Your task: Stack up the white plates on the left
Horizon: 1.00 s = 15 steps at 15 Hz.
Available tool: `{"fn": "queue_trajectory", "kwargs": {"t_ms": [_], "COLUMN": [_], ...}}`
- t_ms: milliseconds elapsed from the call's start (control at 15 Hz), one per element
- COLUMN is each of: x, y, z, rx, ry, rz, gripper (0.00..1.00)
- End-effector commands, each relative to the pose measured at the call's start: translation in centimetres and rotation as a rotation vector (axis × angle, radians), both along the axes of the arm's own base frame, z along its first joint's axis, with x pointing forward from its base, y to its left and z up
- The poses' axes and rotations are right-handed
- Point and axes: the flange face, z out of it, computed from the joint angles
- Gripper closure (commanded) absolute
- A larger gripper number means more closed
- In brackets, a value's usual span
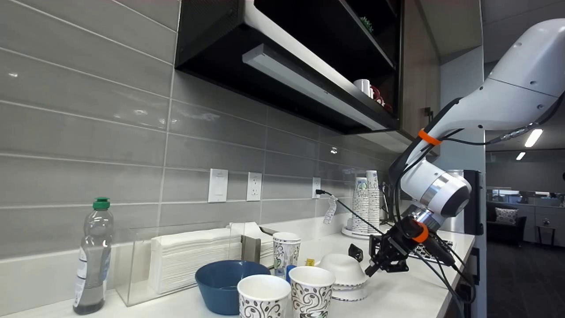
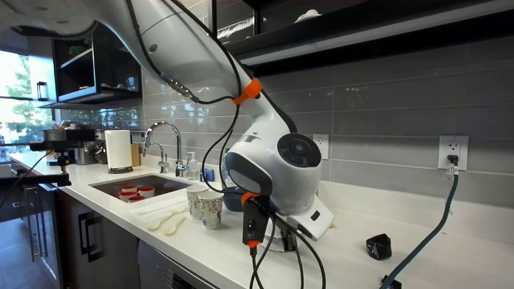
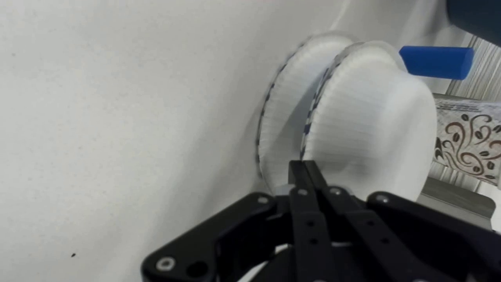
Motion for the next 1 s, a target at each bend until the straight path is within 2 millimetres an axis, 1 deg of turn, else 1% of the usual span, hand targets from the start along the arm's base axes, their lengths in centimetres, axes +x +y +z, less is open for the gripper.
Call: {"fn": "queue_trajectory", "kwargs": {"t_ms": [0, 333, 400, 467, 667, 733, 867, 933], "x": [0.7, 0.8, 0.8, 0.8, 0.6, 0.5, 0.2, -0.1], "y": [0.0, 0.3, 0.4, 0.5, 0.6, 0.6, 0.8, 0.9], "z": [-0.1, -0.4, -0.3, -0.1, 0.3, 0.4, 0.9, 1.2], "rx": [-0.008, -0.014, -0.015, -0.017, -0.024, -0.031, -0.056, -0.066], "ry": [0.032, 0.063, 0.063, 0.058, 0.049, 0.048, 0.046, 0.042], "rz": [0.002, 0.014, 0.015, 0.014, 0.011, 0.009, 0.005, 0.007], "gripper": [1.00, 1.00, 0.74, 0.73, 0.54, 0.46, 0.34, 0.25]}}
